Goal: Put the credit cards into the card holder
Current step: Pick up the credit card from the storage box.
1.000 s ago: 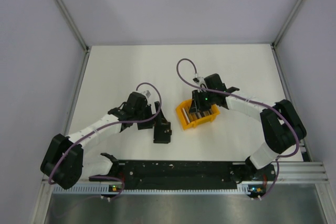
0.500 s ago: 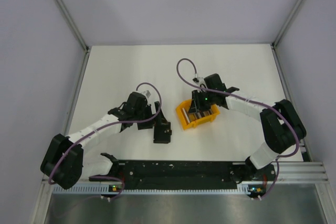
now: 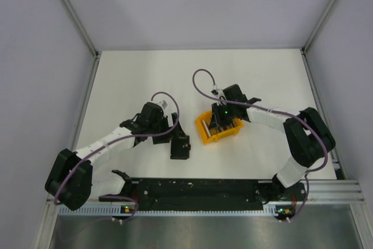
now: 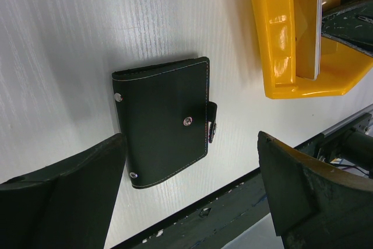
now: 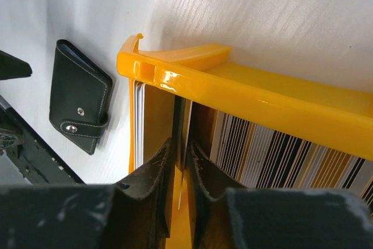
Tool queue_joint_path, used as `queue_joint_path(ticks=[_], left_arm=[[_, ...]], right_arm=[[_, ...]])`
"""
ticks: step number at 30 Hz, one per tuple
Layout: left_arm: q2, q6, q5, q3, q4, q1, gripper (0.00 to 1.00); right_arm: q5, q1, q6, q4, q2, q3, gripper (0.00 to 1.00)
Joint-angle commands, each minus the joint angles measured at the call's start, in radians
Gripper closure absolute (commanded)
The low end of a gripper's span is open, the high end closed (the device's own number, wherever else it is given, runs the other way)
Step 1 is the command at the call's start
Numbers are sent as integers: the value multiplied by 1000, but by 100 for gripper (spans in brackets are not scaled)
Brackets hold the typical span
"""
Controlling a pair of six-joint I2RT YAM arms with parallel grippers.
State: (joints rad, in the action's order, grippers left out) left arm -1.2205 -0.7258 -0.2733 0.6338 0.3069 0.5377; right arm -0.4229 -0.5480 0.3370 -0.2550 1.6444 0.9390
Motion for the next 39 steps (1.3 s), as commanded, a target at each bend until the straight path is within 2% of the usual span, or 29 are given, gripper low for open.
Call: queue_joint_path(ticks=[1,4,10,14,19,23,27,34,39], left_arm=[[-2,14,-12,1,-37,4,4],[-1,16,-12,1,-32,4,4],[1,25,-12,4,-26,4,4],[1,22,-15,6,-31,4,4],[1,20,-18,6,-34,4,4],[9,20,-17,10,-28,4,4],[19,20,-3,14,-17,4,4],[52,16,52,21,15,4,4],[96,-9,138,21,57,4,2]], right_arm=[[32,-23,-9,16,11,53,92],[58,-23,-44,-3,8,52,100],[113,5,-162,-64,-40,14,100],[116,77,-220,-95,-73,-28,100],[66,105,-243,-105,-92,-28,100],[19,105,-211,-104,-129,3,100],[38,105,-179,-110,-204,30,100],[153,102,-119,-156,-328,34,100],[304,31,31,-164,-412,23,100]])
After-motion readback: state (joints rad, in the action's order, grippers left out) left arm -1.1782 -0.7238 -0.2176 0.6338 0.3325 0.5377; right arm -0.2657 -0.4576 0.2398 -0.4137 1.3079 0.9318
